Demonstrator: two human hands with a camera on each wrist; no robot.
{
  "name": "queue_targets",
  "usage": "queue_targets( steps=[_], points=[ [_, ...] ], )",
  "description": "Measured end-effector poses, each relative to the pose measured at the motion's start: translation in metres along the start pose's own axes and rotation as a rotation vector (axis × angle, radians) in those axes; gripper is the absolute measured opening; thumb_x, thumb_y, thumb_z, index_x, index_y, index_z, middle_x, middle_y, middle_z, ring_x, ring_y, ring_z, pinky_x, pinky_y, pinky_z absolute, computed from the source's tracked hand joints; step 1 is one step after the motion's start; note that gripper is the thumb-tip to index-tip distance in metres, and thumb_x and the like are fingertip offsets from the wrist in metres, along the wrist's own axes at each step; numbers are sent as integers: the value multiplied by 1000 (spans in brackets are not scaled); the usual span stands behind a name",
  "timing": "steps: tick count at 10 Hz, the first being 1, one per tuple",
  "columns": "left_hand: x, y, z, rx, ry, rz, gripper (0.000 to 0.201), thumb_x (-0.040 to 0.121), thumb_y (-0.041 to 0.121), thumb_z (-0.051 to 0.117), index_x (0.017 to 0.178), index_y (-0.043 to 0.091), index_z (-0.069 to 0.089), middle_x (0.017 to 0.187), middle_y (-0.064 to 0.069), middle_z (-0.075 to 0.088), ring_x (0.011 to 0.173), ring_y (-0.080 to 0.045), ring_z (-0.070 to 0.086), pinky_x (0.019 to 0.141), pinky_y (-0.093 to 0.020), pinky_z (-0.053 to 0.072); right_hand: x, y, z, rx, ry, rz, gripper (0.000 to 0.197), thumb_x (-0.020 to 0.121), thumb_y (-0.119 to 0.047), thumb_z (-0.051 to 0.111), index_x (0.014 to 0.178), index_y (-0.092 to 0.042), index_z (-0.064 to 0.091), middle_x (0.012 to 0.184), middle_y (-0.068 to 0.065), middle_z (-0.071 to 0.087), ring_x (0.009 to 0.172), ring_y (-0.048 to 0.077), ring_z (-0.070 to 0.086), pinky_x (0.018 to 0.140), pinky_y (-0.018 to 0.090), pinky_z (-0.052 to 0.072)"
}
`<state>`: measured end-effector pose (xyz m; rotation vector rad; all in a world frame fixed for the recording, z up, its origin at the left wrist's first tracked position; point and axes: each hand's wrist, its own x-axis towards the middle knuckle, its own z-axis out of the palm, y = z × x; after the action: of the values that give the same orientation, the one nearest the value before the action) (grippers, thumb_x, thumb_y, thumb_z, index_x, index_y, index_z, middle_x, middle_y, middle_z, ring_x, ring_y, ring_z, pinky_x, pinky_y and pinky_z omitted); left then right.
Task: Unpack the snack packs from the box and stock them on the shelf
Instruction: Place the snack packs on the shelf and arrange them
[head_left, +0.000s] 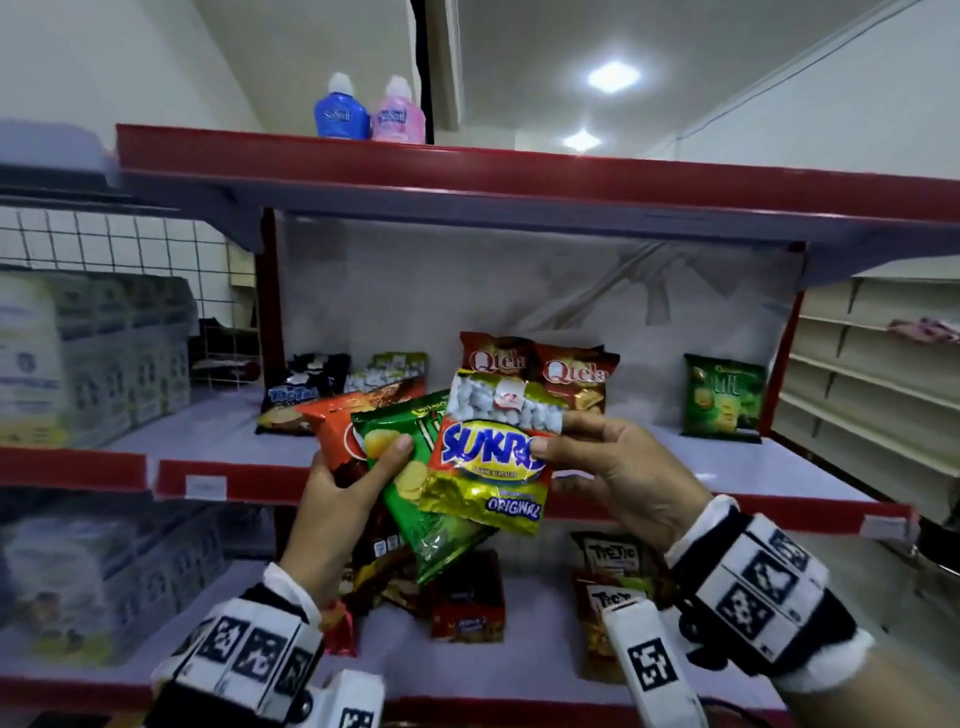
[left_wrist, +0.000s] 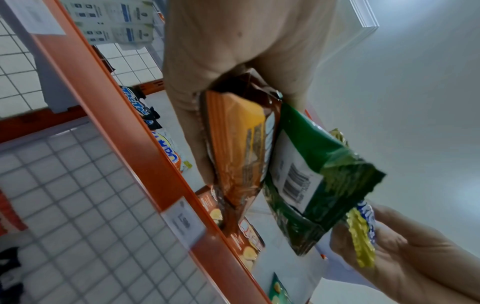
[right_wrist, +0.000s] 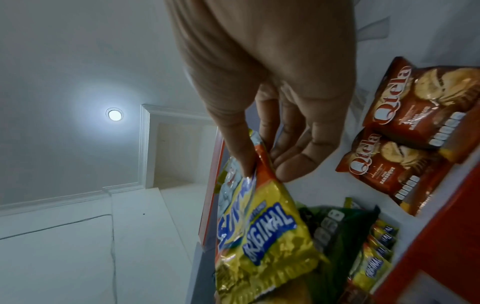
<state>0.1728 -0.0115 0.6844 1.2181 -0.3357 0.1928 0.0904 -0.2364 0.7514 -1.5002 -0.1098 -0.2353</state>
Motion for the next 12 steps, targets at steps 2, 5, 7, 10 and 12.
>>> queue_targets(
  steps=[2, 5, 7, 10, 12],
  points=[
    [72, 18, -83, 53, 56, 93, 63, 53, 45, 82, 107, 16, 67, 100, -3, 75, 94, -25, 71, 81, -41, 58, 78, -12, 59, -144, 108, -149, 14, 80, 1, 69, 80, -12, 63, 71, -2, 71, 58, 9, 66, 49, 20, 52],
    [169, 8, -199, 85, 218, 98, 78, 38, 67, 84, 102, 25, 69, 100, -1, 74, 93, -23, 70, 91, -51, 52, 205, 21, 130, -767, 174, 43, 18, 80, -4, 74, 84, -4, 56, 74, 11, 62, 44, 9, 58, 49, 20, 55],
    [195, -13, -203, -18, 152, 52, 70, 46, 59, 84, 104, 22, 69, 103, 1, 74, 98, -23, 69, 93, -49, 51, 249, 35, 152, -1180, 131, 222, 19, 84, -19, 72, 81, -4, 60, 91, 18, 71, 72, 19, 70, 72, 32, 58],
    [207, -30, -219, -112, 48, -40, 67, 48, 63, 82, 101, 24, 72, 104, -1, 74, 99, -26, 69, 96, -50, 49, 290, 60, 160, -1109, 115, 358, 20, 79, -14, 76, 70, -4, 61, 87, 19, 72, 69, 21, 70, 72, 33, 59],
    [200, -21, -213, -107, -13, 21, 61, 57, 53, 79, 106, 19, 69, 107, -1, 74, 103, -24, 68, 97, -49, 48, 286, 65, 153, -1195, 127, 361, 32, 78, -20, 75, 100, 1, 66, 90, 13, 72, 73, 20, 71, 62, 26, 57]
  ],
)
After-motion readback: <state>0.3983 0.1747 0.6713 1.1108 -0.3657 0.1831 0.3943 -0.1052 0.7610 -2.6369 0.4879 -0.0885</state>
